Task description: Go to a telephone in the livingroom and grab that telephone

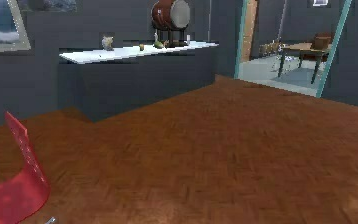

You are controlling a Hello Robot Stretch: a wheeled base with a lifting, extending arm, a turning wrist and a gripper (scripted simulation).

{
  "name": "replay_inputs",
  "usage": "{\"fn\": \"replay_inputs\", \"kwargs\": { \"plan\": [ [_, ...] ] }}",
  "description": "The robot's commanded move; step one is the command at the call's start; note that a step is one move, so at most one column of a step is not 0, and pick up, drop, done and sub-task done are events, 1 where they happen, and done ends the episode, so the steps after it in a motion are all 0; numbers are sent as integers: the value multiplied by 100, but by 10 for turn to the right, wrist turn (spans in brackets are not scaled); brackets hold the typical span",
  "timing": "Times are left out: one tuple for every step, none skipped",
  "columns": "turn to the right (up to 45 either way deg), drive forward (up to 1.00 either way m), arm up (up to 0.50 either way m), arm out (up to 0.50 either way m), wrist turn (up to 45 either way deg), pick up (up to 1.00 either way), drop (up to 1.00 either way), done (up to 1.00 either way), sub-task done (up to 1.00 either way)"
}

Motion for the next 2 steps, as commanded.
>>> {"fn": "replay_inputs", "kwargs": {
  "plan": [
    [90,0,0,0,0,0,0,0,0],
    [0,75,0,0,0,0,0,0,0]
  ]
}}
